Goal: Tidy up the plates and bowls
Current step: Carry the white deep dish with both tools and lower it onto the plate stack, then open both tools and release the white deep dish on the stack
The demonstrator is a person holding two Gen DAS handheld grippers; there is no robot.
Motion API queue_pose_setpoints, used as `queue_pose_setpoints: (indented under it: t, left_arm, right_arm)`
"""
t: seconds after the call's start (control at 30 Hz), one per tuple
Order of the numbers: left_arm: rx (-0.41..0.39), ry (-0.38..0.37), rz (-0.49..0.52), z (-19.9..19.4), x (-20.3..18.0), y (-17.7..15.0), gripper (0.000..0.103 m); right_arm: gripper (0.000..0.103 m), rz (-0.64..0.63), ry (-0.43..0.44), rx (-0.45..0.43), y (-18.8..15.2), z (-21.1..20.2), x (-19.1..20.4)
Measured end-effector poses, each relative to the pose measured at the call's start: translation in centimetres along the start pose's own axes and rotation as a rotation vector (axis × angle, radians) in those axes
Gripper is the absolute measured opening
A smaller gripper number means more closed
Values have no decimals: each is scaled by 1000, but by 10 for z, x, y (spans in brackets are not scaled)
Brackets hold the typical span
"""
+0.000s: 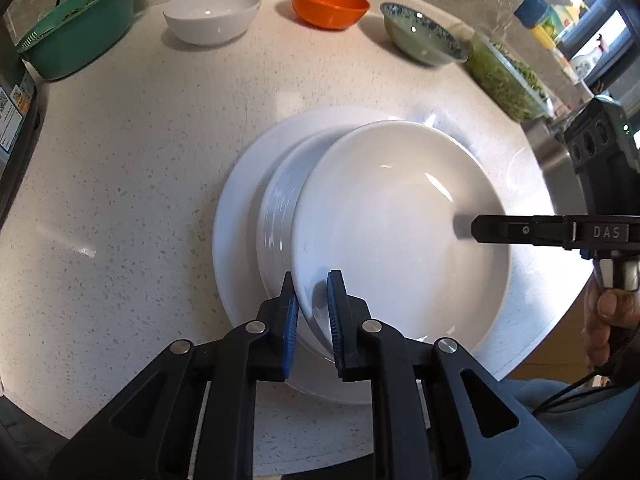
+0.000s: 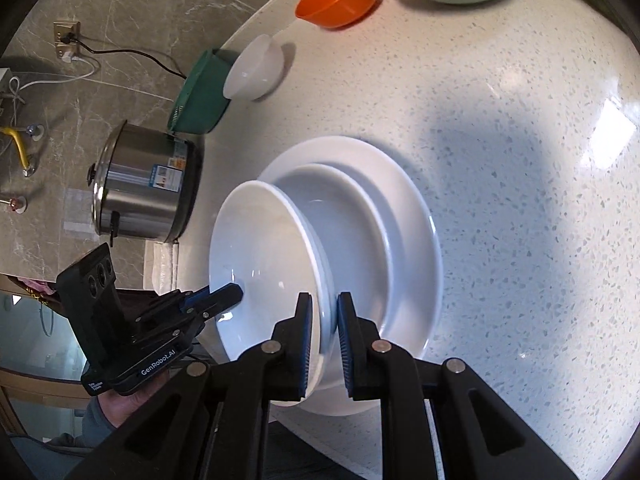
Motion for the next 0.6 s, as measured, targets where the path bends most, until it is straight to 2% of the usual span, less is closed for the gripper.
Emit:
queue_pose_setpoints:
  t: [0.53,0.6]
  left_arm:
    - [-5,47,-21,20,0,6,15]
    - [-15,32,-36,19,1,7,21]
  right_arm:
    - [21,-64,-70,10,1,15,-6]
    - [21,-69,-74,12,1,16,-6]
Point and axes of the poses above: each gripper's, at about its wrist camera, not at the fingertips, and z roughly the way its jaws point, x to its left, y to its top, the point moved 9 cm from there along z, roughly the way its jaws point, and after that the axes turned 4 degrees about -z, right-handed, at the moved point
